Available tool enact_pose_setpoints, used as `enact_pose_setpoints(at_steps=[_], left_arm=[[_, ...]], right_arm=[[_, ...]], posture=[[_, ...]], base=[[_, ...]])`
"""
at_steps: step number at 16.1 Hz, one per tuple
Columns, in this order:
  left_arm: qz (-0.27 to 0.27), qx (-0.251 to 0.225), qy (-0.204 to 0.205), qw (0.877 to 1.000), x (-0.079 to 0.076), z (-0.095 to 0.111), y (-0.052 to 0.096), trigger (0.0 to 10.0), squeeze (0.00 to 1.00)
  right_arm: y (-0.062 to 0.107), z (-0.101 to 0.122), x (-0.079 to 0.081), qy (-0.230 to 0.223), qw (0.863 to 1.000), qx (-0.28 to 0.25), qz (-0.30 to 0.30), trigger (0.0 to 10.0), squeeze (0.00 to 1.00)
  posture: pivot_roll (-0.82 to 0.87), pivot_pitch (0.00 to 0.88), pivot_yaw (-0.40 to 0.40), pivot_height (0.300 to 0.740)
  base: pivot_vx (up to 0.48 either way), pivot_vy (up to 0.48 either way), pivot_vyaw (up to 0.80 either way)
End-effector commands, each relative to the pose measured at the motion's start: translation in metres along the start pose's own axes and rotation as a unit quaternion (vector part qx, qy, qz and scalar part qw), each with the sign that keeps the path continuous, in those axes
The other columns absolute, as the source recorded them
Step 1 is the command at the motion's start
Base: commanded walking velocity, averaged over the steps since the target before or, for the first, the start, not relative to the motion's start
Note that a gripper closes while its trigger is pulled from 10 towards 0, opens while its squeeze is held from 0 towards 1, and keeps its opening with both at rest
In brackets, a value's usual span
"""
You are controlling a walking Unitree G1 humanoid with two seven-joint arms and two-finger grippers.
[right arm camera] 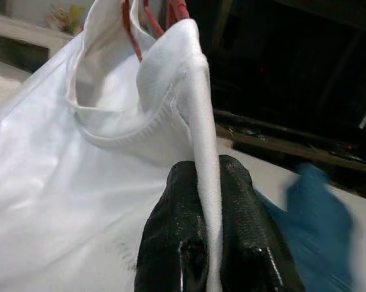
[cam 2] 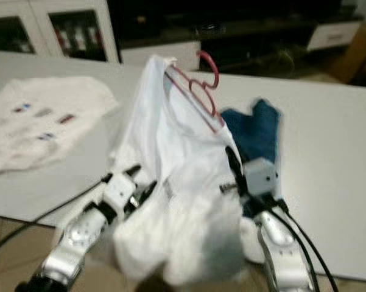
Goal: Hang hanger
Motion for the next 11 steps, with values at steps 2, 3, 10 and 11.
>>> enact_pose_setpoints(at_steps=[2, 3, 10, 11], left_arm=[[-0.008, -0.002, -0.005, 1.000, -0.0040, 0.0024, -0.0017, 10.0, 0.00], [-0.008, -0.002, -0.004, 1.000, -0.0041, 0.0024, -0.0018, 10.0, 0.00], [-0.009, -0.002, -0.004, 1.000, -0.0053, 0.0024, -0.0026, 10.0, 0.00], [-0.009, -0.002, -0.004, 1.000, -0.0049, 0.0026, -0.0029, 10.0, 0.00]], right_arm=[[-0.0030, 0.0104, -0.0041, -0.006, 1.000, -0.021, -0.009, 10.0, 0.00], [-0.0031, 0.0107, -0.0041, -0.006, 1.000, -0.021, -0.009, 10.0, 0.00], [-0.0028, 0.0102, -0.0053, -0.003, 1.000, -0.019, -0.015, 10.0, 0.00], [-0.0030, 0.0100, -0.0054, -0.003, 1.000, -0.019, -0.016, 10.0, 0.00]], posture=[[0.01, 0.069, 0.008, 0.740], [0.01, 0.069, 0.008, 0.740], [0.00, 0.067, 0.011, 0.740], [0.00, 0.066, 0.011, 0.740]], base=[[0.120, -0.412, 0.00], [0.000, -0.412, 0.00], [0.173, -0.413, 0.00], [0.000, -0.412, 0.00]])
Point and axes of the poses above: a point about 5 cm out from each wrist's last joint towards the gripper, its own y axis pointing back from the gripper into the wrist, its own z axis along the axis of the wrist's last joint, x = y × z, the point moved 5 cm from there along -y, pointing out of the wrist towards the gripper, and after that the axes turned 5 degrees about -y, right-handed, at the moved point
